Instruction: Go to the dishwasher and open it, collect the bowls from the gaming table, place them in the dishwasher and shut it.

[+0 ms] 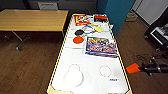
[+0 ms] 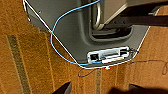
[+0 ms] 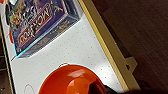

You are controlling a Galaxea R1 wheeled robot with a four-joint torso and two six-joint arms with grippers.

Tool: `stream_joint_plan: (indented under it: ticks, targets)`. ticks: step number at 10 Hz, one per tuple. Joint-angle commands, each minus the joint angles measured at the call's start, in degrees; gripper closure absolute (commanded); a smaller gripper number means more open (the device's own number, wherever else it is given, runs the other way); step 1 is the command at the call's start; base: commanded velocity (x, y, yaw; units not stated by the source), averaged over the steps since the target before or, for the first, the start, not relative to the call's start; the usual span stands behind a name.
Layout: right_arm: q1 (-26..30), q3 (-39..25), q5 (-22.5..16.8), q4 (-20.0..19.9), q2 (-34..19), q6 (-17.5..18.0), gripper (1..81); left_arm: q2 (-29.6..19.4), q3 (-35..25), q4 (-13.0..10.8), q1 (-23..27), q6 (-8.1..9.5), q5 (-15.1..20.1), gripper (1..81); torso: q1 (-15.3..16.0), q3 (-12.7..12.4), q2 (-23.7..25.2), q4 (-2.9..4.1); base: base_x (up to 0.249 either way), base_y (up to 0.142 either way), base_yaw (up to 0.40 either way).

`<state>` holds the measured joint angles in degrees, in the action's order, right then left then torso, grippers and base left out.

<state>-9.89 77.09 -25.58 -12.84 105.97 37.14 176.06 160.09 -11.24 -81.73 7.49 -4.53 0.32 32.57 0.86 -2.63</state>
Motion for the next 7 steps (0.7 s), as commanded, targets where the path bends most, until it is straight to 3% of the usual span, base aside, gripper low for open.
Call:
stream_joint_plan:
  ticks: [1,3,7]
  targets:
    - [4.1,-11.8,-7.6,4.4,-15.7,0.3,81.1,0.3,-0.4,-0.3,-1.3,-0.37,4.5,1.0,0.0,0.0,0.0,0.0,0.0,0.0,0.0]
    - [3.5,-16.1,-7.7,3.9,-24.6,-2.7,81.1,0.3,-0.4,-0.3,-1.2,-0.45,4.4,1.0,0.0,0.0,0.0,0.0,0.0,0.0,0.0]
    - [2.7,-24.2,-13.2,1.1,-32.3,-10.1,81.1,0.6,-0.4,-0.4,-0.9,-0.45,4.5,1.0,0.0,0.0,0.0,0.0,0.0,0.0,0.0]
